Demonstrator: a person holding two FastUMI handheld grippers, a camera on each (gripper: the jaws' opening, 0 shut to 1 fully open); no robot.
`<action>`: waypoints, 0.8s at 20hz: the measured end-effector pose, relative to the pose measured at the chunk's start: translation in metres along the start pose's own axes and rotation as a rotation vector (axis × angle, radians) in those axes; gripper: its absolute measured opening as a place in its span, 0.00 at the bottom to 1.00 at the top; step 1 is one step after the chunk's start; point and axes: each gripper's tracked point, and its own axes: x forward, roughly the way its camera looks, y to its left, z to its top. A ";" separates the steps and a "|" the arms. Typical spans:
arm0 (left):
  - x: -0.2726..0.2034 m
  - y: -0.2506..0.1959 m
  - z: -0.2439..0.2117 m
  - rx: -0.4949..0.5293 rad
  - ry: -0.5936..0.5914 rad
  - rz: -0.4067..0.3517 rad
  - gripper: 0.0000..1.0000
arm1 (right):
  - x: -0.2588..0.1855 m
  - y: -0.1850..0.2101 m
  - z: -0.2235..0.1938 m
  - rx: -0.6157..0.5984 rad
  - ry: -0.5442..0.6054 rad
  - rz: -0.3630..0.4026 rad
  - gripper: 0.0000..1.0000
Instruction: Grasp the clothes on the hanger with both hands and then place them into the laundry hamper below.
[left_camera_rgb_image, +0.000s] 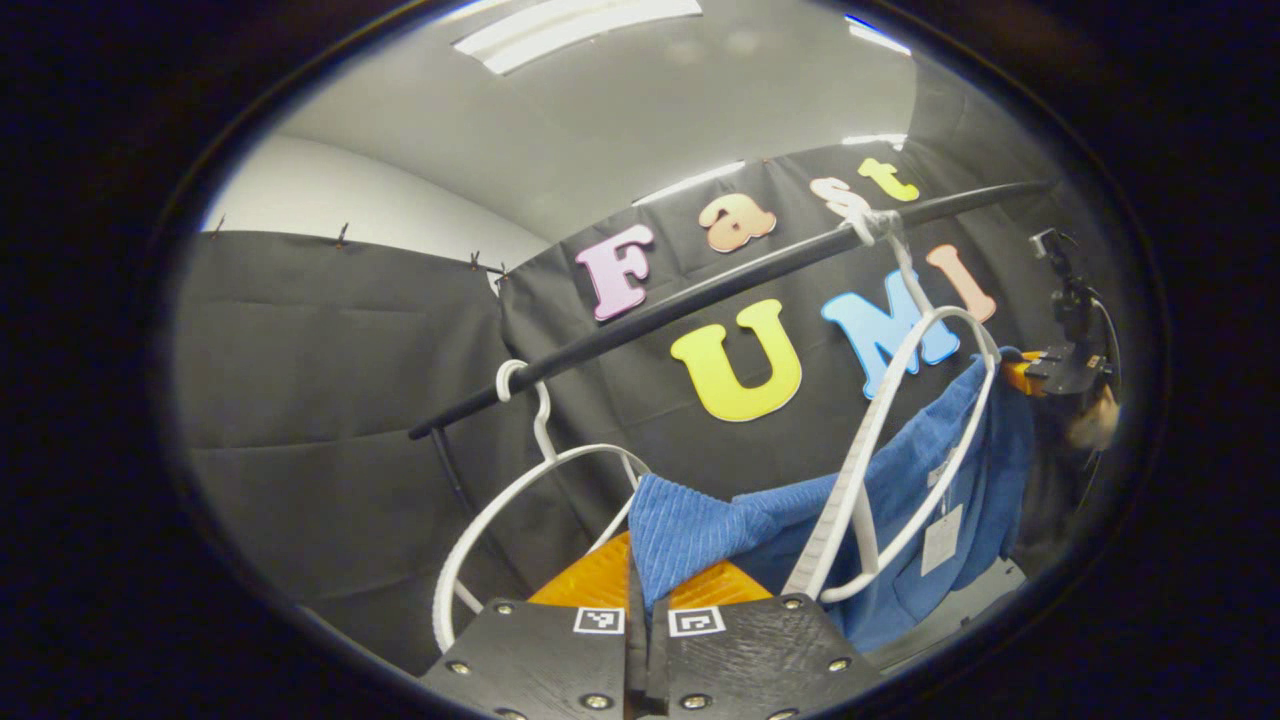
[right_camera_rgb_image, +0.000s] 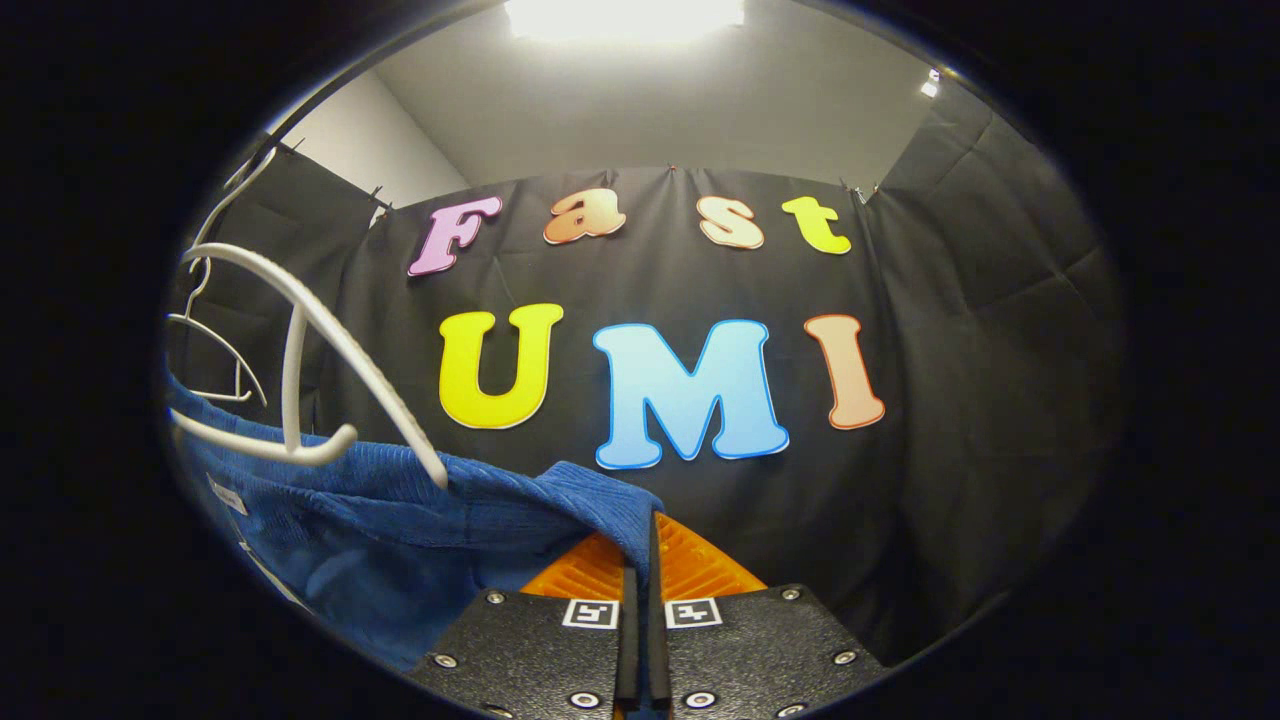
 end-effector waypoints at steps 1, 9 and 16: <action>-0.009 -0.001 -0.006 -0.013 0.007 -0.007 0.01 | -0.005 0.001 -0.008 0.001 0.015 0.003 0.02; -0.045 0.000 -0.048 -0.131 0.051 -0.017 0.01 | -0.049 0.004 -0.034 -0.035 0.070 0.034 0.02; -0.085 0.003 -0.043 -0.194 0.017 -0.054 0.01 | -0.111 0.004 -0.004 -0.005 0.059 0.040 0.02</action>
